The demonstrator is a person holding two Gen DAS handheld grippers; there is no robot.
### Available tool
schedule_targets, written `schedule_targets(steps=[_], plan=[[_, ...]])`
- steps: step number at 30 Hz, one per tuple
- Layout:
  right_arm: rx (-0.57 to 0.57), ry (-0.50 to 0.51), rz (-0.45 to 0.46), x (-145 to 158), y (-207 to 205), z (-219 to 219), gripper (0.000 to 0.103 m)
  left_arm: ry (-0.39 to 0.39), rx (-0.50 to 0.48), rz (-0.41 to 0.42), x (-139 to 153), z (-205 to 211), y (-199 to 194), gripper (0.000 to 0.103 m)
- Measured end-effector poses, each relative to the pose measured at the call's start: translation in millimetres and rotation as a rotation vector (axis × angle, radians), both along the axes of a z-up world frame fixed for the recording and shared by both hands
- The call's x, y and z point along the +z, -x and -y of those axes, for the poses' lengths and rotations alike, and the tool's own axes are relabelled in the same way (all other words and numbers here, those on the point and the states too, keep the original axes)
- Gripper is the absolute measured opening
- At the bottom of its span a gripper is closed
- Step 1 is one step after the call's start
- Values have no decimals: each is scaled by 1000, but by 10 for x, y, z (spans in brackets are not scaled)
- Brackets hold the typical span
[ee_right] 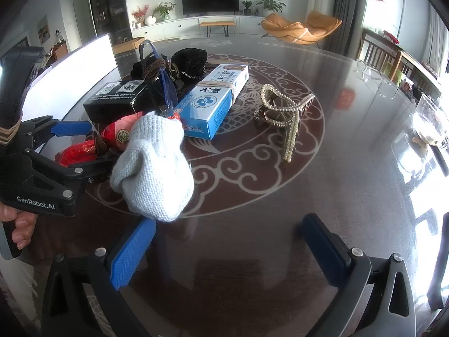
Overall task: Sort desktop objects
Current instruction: 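Grasp the red candy packet with the left tool while the right tool grasps the grey knit glove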
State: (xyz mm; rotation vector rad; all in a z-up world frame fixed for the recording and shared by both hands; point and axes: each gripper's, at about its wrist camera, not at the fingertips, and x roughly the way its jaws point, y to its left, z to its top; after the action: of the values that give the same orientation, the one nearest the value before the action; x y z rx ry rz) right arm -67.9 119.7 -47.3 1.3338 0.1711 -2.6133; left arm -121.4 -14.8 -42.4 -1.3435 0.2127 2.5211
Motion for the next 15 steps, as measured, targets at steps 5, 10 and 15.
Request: schedule_targets(steps=[5, 10, 15], plan=[[0, 0, 0, 1, 0, -1, 103, 5, 5, 2, -49, -10, -10, 103], [0, 0, 0, 0, -1, -2, 103, -7, -19, -75, 17, -53, -245, 40], [0, 1, 0, 1, -2, -2, 103, -17, 49, -90, 24, -16, -506, 21]])
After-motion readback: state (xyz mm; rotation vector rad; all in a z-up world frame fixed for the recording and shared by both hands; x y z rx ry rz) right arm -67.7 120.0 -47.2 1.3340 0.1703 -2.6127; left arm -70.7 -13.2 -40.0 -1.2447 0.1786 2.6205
